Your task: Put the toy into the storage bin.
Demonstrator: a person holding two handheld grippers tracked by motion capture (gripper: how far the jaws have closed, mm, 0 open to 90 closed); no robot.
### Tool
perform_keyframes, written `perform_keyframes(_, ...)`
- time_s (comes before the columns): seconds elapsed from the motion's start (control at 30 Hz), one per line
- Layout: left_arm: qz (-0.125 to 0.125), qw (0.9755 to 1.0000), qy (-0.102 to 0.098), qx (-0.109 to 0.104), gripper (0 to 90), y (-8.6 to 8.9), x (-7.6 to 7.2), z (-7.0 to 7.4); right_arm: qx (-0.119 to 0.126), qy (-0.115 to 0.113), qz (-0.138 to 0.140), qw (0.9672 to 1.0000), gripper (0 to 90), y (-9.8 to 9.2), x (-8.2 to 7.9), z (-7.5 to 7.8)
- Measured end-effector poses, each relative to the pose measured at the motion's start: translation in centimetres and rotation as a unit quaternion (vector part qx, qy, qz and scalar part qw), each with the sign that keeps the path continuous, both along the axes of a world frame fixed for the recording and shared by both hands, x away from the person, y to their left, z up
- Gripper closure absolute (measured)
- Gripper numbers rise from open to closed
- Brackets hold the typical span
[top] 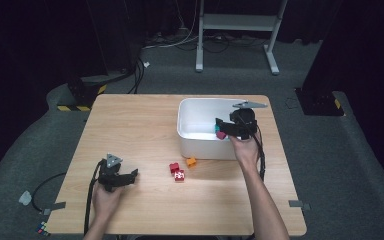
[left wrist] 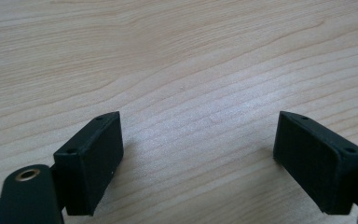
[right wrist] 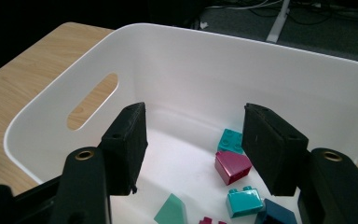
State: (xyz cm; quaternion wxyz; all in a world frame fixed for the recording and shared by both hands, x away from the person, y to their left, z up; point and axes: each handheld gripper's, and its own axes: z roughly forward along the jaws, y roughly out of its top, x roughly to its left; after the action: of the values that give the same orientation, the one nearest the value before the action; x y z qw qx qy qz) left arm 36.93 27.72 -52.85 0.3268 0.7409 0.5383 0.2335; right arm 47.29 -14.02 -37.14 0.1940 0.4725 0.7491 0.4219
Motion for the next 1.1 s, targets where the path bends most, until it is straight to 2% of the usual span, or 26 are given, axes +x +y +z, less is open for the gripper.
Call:
perform_keyframes(0.23, 0.000, 1.0000, 0.000, 0.000, 15.9, 0.0, 0.0, 0.0, 0.016, -0.034, 0.022, 0.9990, 40.8, 0.0, -2.1, 0.6)
perform_keyframes(0.5, 0.000, 1.0000, 0.000, 0.000, 15.9, 0.0, 0.0, 0.0, 0.035, -0.070, 0.046, 0.9959, 41.0, -0.3, -5.1, 1.0)
perform_keyframes(0.8, 0.000, 1.0000, 0.000, 0.000, 15.9, 0.0, 0.0, 0.0, 0.034, -0.084, 0.066, 0.9937, 41.1, 0.0, -7.7, 0.7)
perform_keyframes(1.1, 0.000, 1.0000, 0.000, -0.001, 15.9, 0.0, 0.0, 0.0, 0.032, -0.084, 0.077, 0.9930, 40.3, 0.8, -9.4, -1.3)
